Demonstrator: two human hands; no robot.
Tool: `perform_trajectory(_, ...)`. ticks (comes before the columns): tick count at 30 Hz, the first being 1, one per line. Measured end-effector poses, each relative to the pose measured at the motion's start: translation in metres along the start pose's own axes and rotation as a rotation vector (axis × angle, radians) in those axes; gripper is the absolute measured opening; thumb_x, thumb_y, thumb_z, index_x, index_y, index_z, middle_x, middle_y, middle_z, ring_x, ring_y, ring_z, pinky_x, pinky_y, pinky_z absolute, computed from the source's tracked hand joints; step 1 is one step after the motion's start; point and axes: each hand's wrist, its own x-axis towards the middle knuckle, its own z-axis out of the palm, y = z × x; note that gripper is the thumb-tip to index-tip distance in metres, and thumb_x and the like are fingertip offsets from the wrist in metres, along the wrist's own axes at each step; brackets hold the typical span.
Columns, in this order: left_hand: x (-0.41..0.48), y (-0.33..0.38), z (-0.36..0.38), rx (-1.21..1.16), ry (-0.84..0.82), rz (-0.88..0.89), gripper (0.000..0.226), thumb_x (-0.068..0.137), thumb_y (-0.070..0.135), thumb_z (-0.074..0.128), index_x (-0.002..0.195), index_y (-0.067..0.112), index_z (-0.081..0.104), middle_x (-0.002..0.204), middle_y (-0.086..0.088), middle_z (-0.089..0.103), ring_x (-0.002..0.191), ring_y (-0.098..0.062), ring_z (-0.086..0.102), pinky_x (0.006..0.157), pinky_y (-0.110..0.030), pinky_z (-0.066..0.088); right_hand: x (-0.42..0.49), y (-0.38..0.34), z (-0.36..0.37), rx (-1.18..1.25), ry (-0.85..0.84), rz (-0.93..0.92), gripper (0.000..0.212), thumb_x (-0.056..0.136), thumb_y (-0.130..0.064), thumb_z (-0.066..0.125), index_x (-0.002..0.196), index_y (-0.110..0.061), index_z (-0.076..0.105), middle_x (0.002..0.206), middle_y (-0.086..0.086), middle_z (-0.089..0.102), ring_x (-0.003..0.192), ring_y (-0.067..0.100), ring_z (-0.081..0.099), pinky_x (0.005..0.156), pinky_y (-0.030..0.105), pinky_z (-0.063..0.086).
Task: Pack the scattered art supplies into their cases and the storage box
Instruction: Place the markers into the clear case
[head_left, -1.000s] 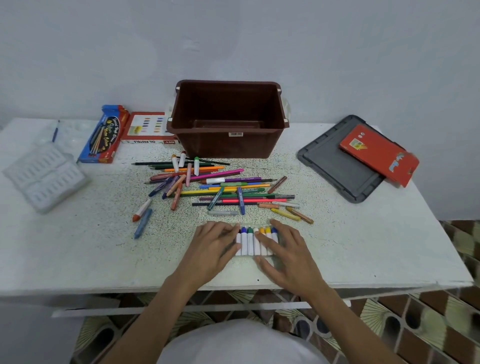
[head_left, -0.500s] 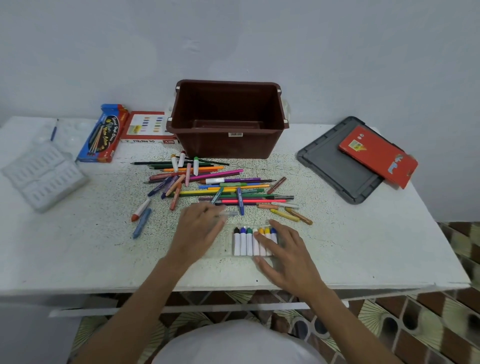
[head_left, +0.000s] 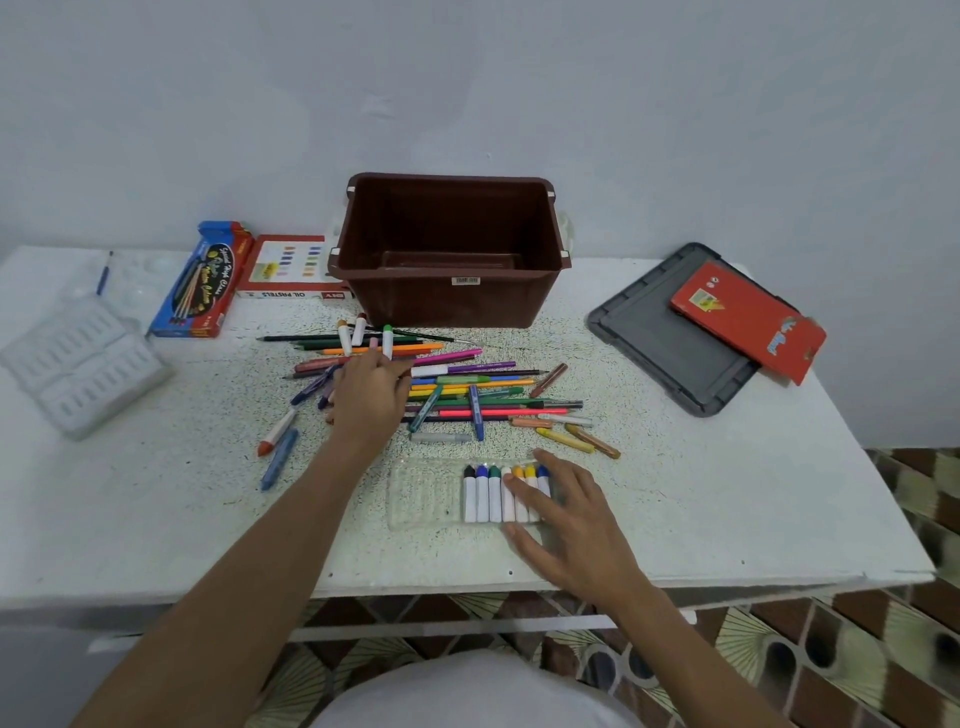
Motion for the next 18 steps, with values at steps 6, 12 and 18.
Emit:
perform_trajectory(6,0.003,0.010,-0.006,-0.201,0.065,-0.023,0.023,0.094,0.026,0.061,0.113,0.016,0.068,0.099,-0.003,0.061,0.092,-0.021,0.057,0.084,-0.043,0.049,0.000,0.000,-0.001,0.007,0.003,-0.002,0.049,0.094,-0.052,0.059,0.136,-0.027,0.058,0.147,0.009,0.044,0.127,0.027,0.045,0.102,0.039,0.042)
perform_trajectory(12,-0.018,0.040,-0.039,-0.761,0.077,-0.229,0.020,0.093,0.013,0.064,0.112,0.010,0.067,0.099,0.002,0.070,0.087,0.001,0.065,0.077,-0.010,0.052,0.001,-0.001,-0.001,-0.003,-0.003,0.009,0.050,0.094,-0.054,0.057,0.136,-0.027,0.058,0.147,0.009,0.045,0.128,0.026,0.044,0.103,0.038,0.041)
perform_trajectory(18,-0.060,0.045,-0.051,-1.013,-0.098,-0.340,0.020,0.093,0.004,0.060,0.111,0.010,0.067,0.093,-0.002,0.072,0.081,0.001,0.066,0.070,-0.010,0.049,0.001,-0.001,-0.002,-0.003,-0.012,0.009,0.049,0.094,-0.052,0.058,0.136,-0.027,0.058,0.147,0.009,0.044,0.128,0.027,0.044,0.103,0.039,0.041)
